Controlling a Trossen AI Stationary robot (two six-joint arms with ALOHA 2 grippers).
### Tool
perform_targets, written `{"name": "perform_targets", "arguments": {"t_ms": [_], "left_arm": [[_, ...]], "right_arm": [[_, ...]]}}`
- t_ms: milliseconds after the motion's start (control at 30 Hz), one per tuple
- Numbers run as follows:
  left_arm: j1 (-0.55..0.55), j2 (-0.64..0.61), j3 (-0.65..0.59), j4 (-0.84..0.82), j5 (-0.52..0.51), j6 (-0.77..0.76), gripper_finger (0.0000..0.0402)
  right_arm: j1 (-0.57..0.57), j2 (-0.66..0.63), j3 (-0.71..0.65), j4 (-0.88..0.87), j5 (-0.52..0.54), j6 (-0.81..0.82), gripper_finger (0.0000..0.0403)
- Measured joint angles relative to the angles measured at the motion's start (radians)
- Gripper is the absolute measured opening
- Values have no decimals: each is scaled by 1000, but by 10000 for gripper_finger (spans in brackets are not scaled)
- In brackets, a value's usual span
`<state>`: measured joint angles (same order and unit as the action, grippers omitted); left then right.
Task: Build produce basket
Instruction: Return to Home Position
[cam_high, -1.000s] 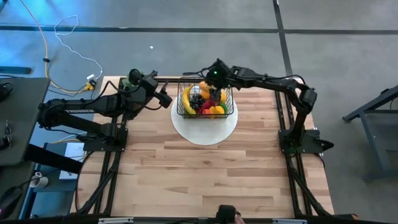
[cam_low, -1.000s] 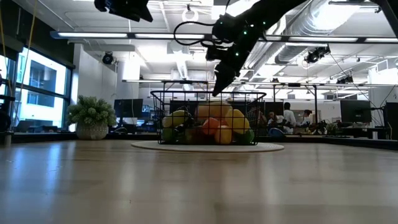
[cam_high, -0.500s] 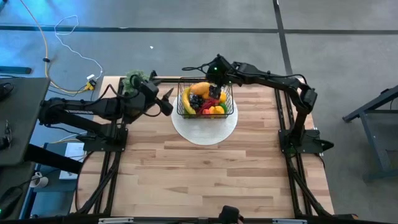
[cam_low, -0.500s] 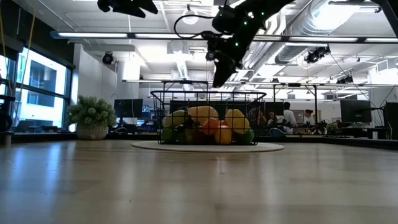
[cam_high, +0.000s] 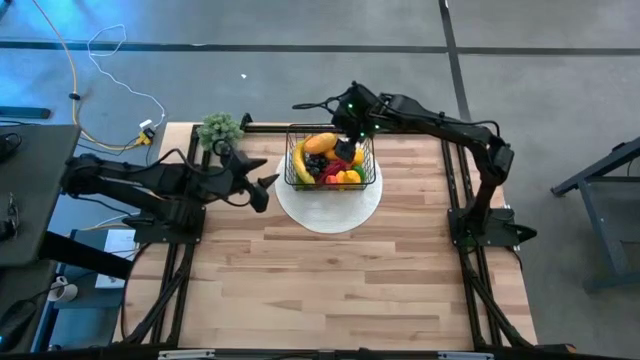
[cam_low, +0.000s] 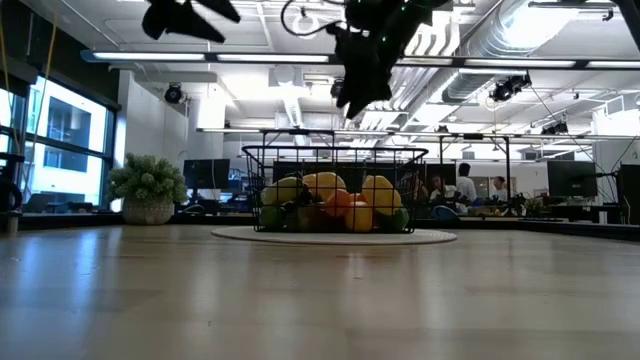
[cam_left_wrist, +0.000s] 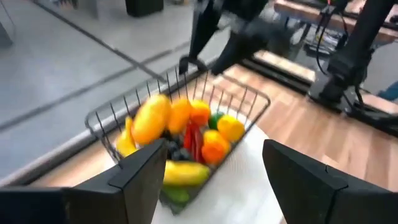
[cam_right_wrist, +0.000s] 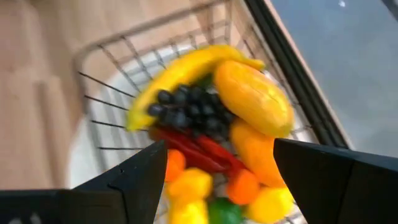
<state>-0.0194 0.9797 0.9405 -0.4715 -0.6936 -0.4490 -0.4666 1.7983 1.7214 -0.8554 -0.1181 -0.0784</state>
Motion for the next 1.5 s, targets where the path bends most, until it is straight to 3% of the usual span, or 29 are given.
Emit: {"name": "perform_targets", "arguments": {"t_ms": [267,500,800,1200,1500], "left_arm": [[0,-127,-144,5,108,-67,254],[0,-275,-306,171,271,-43,254],[0,-456,-543,336,369,-36,254],[0,-723,-798,525,456,42,254],[1,-854,-901,554,467,153,248]], "right_arm": [[81,-66,0,104,-3,147,275],[170,-98,0,229,-1,292,275],[280,-136,-2,257,88,409,275],[353,-204,-2,233,82,528,275],[366,-359,-2,218,140,412,275]]}}
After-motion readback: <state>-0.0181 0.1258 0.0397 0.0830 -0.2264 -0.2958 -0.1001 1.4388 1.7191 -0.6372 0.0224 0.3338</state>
